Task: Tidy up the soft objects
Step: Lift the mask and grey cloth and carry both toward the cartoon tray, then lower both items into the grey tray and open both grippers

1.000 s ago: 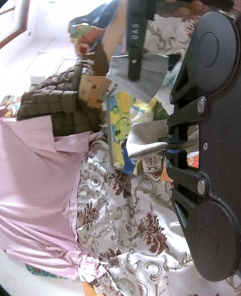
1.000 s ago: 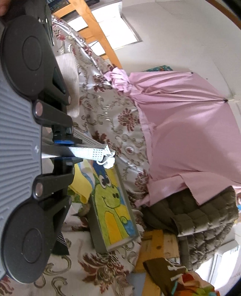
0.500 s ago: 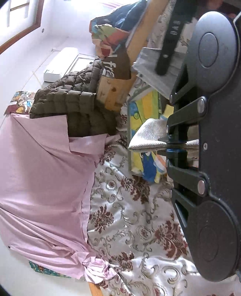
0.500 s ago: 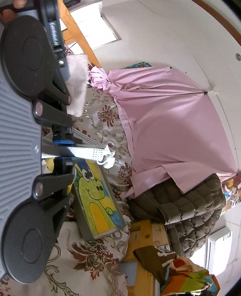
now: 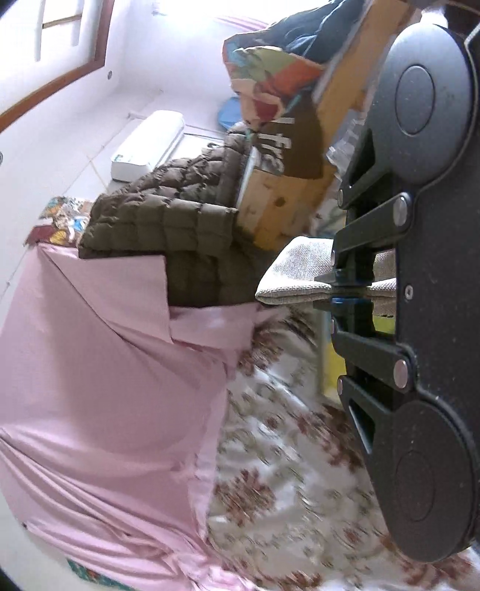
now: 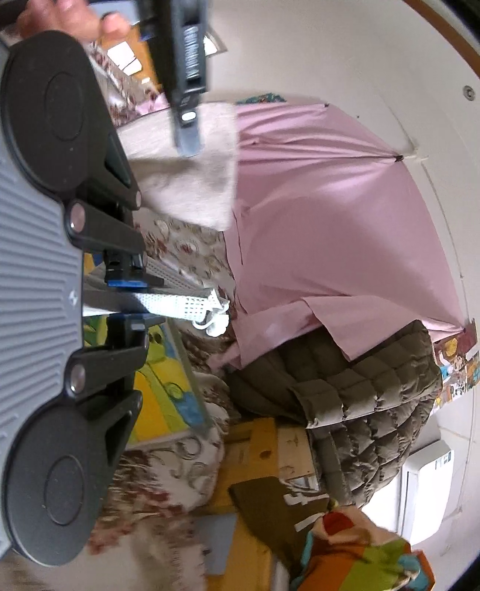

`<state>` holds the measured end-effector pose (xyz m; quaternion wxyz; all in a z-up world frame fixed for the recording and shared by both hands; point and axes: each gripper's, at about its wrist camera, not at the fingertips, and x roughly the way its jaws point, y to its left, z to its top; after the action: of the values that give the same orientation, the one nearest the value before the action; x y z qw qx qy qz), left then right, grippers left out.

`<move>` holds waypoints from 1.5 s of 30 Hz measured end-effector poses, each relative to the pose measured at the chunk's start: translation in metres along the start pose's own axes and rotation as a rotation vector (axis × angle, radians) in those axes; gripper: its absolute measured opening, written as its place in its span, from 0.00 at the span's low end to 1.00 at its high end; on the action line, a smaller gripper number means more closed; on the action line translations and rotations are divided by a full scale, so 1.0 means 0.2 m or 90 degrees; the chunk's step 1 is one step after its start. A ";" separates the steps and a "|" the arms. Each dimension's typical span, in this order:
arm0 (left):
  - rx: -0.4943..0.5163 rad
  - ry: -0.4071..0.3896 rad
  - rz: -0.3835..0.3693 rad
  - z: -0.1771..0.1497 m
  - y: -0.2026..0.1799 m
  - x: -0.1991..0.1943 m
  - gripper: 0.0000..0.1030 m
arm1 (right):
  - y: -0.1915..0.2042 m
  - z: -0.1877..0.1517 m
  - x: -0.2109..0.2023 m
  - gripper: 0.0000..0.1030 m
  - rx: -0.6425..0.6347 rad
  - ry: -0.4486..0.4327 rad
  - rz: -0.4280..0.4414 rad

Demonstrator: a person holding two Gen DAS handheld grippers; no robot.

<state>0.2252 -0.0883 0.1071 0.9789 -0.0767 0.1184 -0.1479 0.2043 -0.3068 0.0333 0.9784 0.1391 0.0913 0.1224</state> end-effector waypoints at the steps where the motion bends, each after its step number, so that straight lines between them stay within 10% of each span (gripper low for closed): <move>1: 0.004 -0.005 -0.002 0.02 -0.02 0.06 0.04 | -0.04 0.01 0.05 0.13 0.004 -0.001 -0.004; 9: 0.014 -0.019 -0.002 0.13 -0.15 0.63 0.04 | -0.38 0.00 0.46 0.13 0.099 0.050 -0.027; 18: -0.007 0.067 0.045 -0.10 -0.15 1.02 0.04 | -0.49 -0.07 0.63 0.16 0.088 0.127 -0.059; 27: 0.058 0.129 0.090 -0.21 -0.14 1.11 0.09 | -0.46 -0.09 0.65 0.51 0.041 0.148 -0.121; 45: 0.059 0.087 0.142 -0.10 -0.05 0.76 0.83 | -0.27 -0.03 0.42 1.00 -0.046 0.054 -0.123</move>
<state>0.3587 -0.1464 0.0588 0.9814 -0.0074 0.1858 -0.0481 0.2949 -0.3342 -0.0004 0.9853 0.0889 0.1414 0.0367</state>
